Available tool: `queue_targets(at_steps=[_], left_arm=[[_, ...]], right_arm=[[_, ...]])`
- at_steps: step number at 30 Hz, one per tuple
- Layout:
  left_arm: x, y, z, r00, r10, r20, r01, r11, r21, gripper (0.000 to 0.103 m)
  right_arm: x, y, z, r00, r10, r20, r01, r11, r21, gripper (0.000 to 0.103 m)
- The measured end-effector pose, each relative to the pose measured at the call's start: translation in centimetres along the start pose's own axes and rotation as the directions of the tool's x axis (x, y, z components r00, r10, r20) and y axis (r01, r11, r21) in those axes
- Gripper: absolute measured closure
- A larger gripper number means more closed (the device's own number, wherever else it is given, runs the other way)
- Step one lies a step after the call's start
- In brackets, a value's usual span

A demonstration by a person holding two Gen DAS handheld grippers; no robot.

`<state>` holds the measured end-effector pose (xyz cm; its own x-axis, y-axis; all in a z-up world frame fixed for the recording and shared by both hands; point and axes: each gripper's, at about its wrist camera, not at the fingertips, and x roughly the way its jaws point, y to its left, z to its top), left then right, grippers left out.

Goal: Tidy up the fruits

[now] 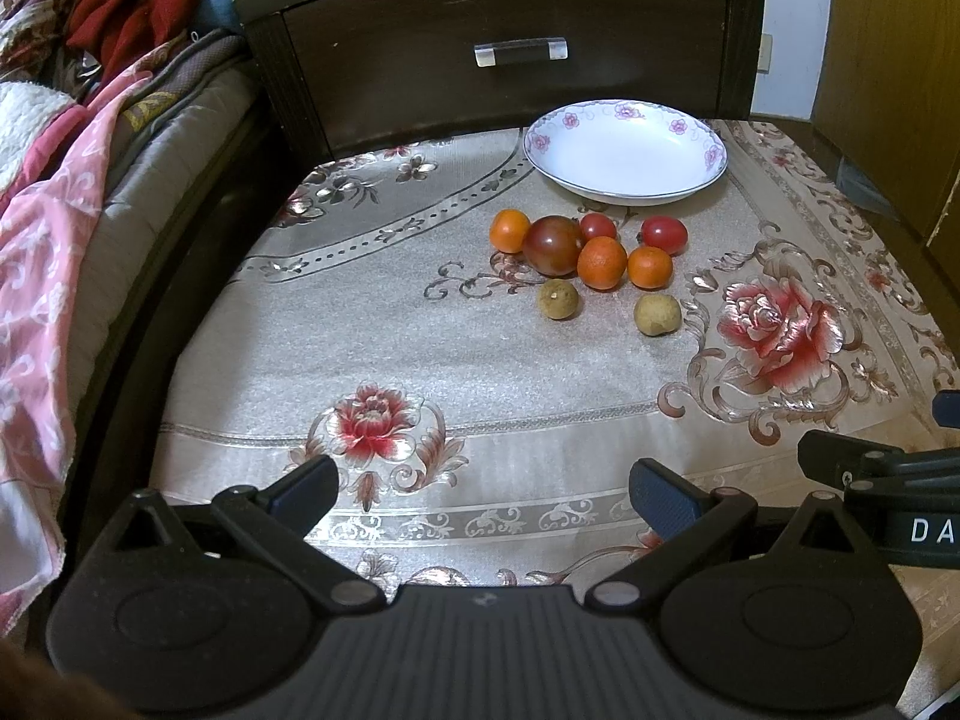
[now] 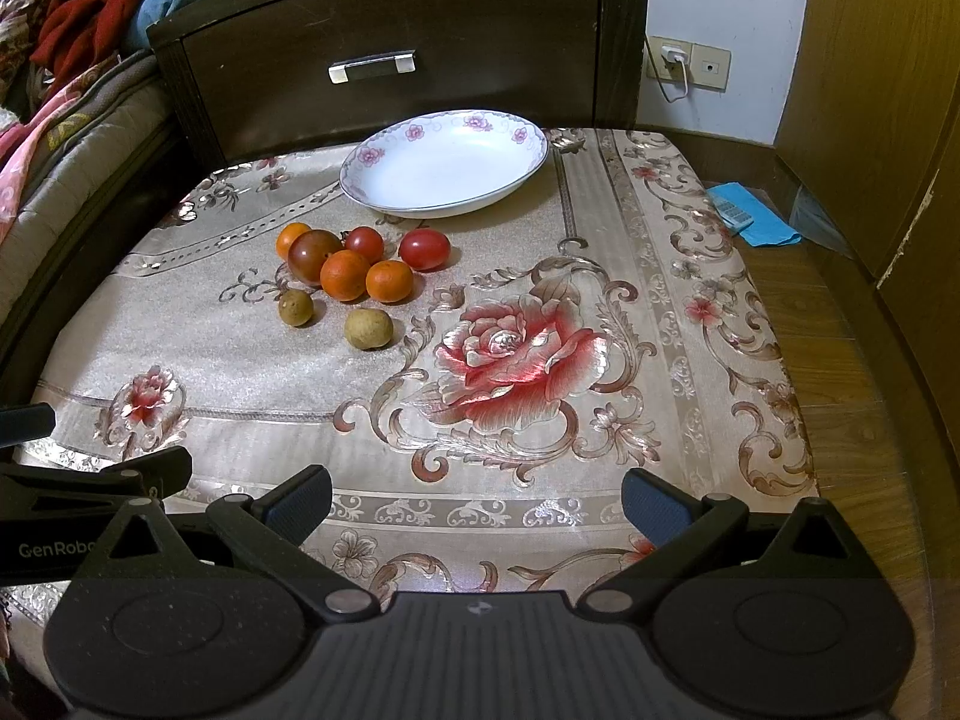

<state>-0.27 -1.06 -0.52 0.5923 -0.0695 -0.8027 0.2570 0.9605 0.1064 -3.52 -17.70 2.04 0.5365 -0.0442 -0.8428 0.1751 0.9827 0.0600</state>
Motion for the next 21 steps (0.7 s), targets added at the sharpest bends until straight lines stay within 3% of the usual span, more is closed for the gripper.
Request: queue_targets(at_steps=[21], left_arm=[[0.63, -0.04, 0.61, 1.0, 0.012, 0.007, -0.012, 1.0, 0.019, 0.0]], right_arm=[[0.53, -0.06, 0.56, 0.998, 0.065, -0.018, -0.065, 0.998, 0.027, 0.007]])
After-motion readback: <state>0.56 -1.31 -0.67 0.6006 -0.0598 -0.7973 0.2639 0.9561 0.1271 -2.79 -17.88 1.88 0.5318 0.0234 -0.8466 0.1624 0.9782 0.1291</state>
